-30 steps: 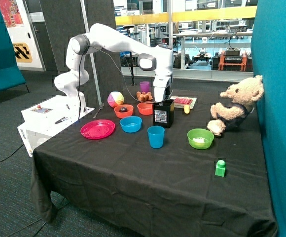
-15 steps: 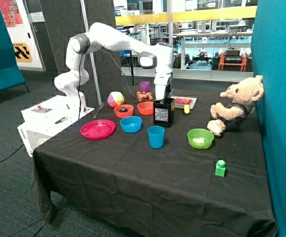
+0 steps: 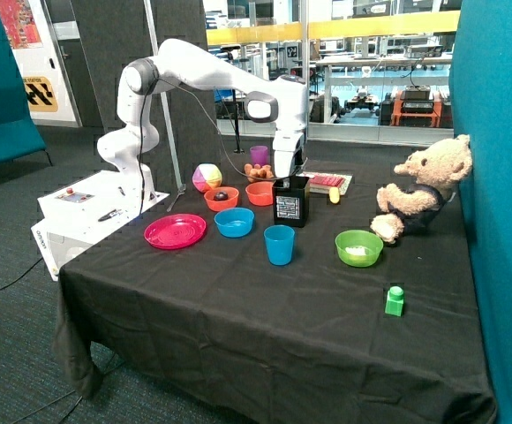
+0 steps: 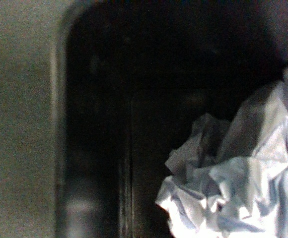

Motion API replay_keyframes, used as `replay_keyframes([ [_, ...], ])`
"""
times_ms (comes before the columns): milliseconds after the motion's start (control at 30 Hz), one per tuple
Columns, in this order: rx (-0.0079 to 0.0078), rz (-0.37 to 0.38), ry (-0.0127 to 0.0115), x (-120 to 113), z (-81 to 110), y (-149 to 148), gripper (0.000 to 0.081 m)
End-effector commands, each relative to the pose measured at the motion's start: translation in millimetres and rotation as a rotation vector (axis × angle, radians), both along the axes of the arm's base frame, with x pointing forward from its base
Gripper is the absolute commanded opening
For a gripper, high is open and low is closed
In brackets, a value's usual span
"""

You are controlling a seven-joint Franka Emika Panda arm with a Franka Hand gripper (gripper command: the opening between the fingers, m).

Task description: Throw away the rubbish paper

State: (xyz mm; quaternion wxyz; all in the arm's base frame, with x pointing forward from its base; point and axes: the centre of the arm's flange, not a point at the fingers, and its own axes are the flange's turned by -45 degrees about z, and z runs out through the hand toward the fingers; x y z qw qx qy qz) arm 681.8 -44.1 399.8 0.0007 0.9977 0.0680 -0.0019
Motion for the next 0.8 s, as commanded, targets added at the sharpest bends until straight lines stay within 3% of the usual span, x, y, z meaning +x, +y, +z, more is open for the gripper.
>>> replay_keyframes([
  [0,0.0016,-0.017,-0.0038,-10,-6.4,-10,0.0000],
  [400,0.0016,-0.018,-0.0038,-6,9.4,-12,0.0000],
  [767,0.0017,0.008,-0.0037,3,30.9,5,0.0000],
])
